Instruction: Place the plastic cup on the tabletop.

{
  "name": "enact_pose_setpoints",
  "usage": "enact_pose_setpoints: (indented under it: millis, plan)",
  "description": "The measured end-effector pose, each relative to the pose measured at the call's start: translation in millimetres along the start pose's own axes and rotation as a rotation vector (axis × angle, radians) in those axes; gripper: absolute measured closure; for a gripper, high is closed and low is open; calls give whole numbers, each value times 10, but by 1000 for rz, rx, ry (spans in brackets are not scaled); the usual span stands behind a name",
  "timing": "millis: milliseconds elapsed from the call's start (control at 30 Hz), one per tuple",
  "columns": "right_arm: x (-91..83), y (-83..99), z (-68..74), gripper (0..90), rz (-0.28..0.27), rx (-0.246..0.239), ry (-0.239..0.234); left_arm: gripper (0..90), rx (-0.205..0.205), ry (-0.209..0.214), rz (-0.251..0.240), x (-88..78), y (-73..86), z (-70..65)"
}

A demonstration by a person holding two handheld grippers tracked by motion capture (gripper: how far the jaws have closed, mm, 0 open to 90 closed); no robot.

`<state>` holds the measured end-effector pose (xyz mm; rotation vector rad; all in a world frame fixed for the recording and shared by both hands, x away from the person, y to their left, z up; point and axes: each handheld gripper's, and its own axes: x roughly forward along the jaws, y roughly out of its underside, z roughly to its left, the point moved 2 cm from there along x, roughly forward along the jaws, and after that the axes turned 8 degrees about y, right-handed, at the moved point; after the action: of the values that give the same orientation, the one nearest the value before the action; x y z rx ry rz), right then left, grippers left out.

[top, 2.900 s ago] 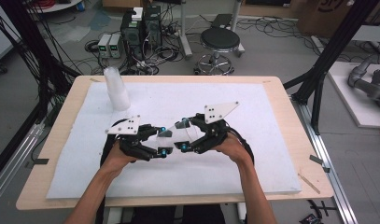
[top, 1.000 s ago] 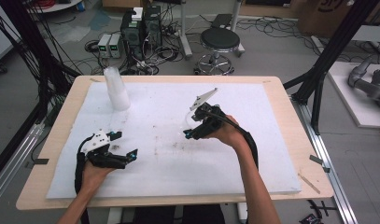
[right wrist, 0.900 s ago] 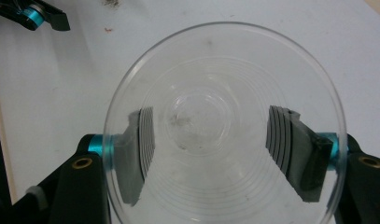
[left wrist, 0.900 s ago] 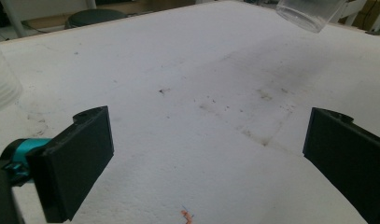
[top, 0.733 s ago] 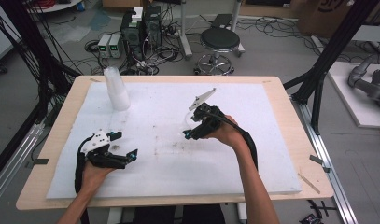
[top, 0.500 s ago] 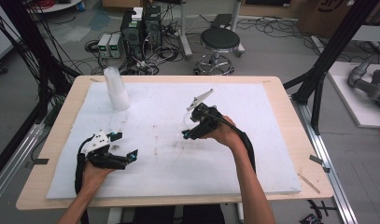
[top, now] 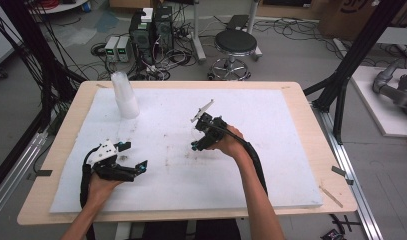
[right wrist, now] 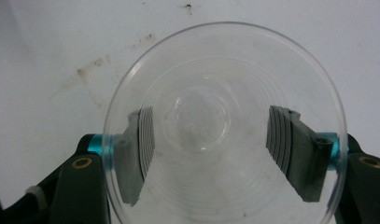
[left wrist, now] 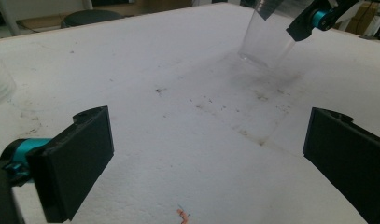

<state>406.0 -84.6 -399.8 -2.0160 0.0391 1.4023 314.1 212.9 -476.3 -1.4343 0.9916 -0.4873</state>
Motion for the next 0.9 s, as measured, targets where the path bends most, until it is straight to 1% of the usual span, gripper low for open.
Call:
enact_pose_setpoints:
  millis: [67, 167, 200, 267, 367, 700, 833, 900]
  plan:
    - [49, -10, 11, 330, 13, -12, 0, 18, 2, 5, 4, 0, 1, -5]
    - [109, -20, 16, 330, 27, -18, -2, 18, 10, 2, 5, 4, 1, -10]
    - [129, -25, 10, 330, 28, -22, 4, 18, 11, 3, 5, 5, 0, -10]
    - [166, -39, 10, 327, 36, -17, 10, 18, 10, 3, 5, 4, 1, -9]
    - [200, -71, 11, 327, 25, -7, 9, 18, 3, 5, 4, 2, 1, -7]
    - [286, -136, 30, 312, 0, -8, 15, 18, 1, 6, -1, 1, 0, 0]
    - [321, -144, 25, 272, -3, -3, 17, 18, 1, 7, -1, 1, 0, 0]
    - [348, -139, 29, 225, 8, -8, 15, 18, 1, 7, -1, 1, 0, 0]
